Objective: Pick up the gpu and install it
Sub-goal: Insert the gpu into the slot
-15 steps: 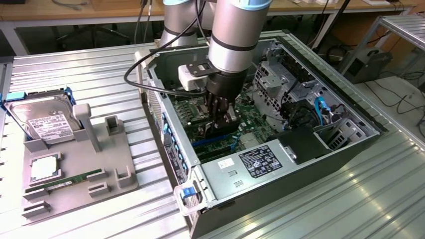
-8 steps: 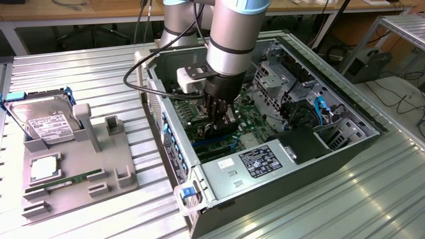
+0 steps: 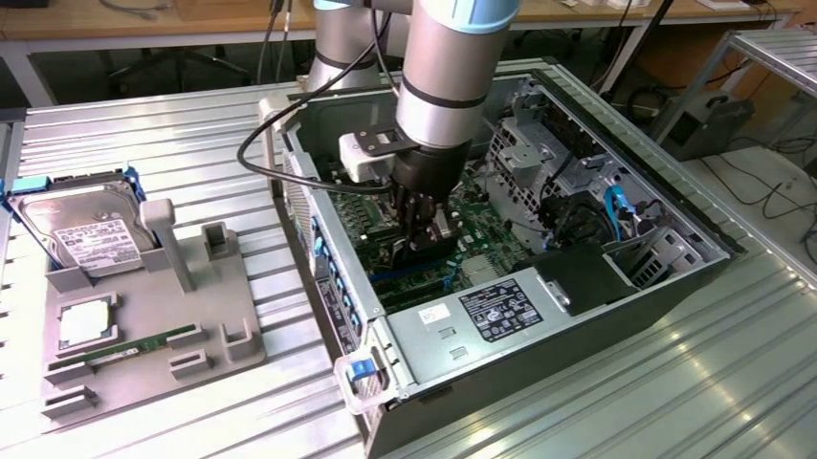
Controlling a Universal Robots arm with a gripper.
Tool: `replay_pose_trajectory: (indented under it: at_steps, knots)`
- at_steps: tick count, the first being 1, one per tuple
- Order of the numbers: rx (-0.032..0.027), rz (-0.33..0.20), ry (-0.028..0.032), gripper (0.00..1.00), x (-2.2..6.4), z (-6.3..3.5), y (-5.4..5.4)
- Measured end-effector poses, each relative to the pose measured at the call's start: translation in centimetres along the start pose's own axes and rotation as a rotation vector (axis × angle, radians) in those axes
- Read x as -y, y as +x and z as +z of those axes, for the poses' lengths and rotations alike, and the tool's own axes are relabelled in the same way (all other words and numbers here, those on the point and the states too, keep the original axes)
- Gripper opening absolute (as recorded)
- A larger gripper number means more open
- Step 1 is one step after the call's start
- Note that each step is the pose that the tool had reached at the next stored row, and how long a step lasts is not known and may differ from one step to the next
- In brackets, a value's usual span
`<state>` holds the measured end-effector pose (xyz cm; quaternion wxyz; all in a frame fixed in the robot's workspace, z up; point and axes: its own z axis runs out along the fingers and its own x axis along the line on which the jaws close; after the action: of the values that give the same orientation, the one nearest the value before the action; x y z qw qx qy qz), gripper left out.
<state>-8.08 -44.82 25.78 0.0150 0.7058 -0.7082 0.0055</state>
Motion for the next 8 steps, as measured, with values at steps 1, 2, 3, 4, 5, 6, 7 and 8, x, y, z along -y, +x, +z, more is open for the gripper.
replay_pose_trajectory:
  at_steps: [1,2,3,4,5,6,7,8]
  knots:
    - [-0.0002,0.0,-0.0001,0.26,0.0,0.0,0.0]
    - [-0.0001,0.0,-0.0001,0.26,0.0,0.01,0.0]
    - [0.0001,0.0,0.0,0.26,0.0,0.02,0.0]
    - [0.0,0.0,0.0,0.26,0.0,0.02,0.0]
    - [0.0001,0.0,0.0001,0.26,0.0,0.02,0.0]
    - [0.0001,0.0,0.0,0.26,0.0,0.02,0.0]
    - [0.0004,0.0,0.0002,0.33,0.0,0.02,0.0]
    - [0.0,0.0,0.0,0.33,0.0,-0.1,0.0]
